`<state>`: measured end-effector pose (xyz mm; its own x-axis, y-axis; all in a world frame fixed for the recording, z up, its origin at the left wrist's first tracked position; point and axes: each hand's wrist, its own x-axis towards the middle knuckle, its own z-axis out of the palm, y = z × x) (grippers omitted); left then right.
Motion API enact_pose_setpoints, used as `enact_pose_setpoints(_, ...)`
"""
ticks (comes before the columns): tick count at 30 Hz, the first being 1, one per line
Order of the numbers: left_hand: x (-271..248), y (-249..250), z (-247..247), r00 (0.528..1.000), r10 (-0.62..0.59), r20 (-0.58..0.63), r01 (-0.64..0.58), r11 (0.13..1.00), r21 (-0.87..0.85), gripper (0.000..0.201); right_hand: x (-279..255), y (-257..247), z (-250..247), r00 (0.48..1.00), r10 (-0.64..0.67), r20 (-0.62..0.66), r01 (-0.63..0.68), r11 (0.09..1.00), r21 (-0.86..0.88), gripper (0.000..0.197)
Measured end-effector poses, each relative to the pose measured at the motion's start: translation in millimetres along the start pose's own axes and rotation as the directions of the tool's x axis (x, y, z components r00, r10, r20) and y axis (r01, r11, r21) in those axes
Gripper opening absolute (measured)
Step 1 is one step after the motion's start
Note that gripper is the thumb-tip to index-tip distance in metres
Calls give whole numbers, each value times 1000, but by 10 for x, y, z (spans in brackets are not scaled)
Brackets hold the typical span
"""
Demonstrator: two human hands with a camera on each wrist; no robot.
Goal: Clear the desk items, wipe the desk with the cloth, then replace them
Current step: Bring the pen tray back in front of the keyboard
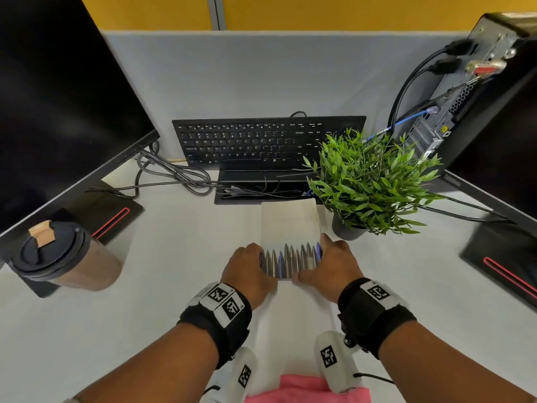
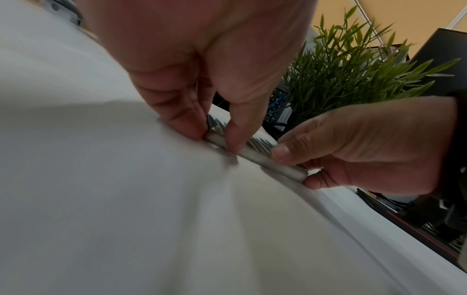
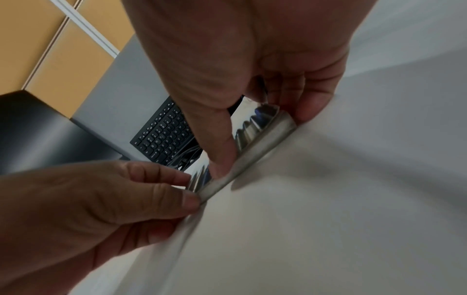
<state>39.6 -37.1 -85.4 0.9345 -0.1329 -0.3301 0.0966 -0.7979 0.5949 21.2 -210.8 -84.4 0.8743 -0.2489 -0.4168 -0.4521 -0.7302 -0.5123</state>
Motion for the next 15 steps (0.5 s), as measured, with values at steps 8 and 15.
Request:
enact_pose_setpoints(8, 7, -65, 32, 999, 32, -26, -32, 999, 2, 40, -8, -2, 48, 999, -45, -17, 42, 991, -123, 73)
enact_pose_setpoints(15, 10, -80, 37, 999, 28, -37, -28, 1000, 3, 43, 8, -17, 58, 999, -47, -17, 45, 992, -117, 72)
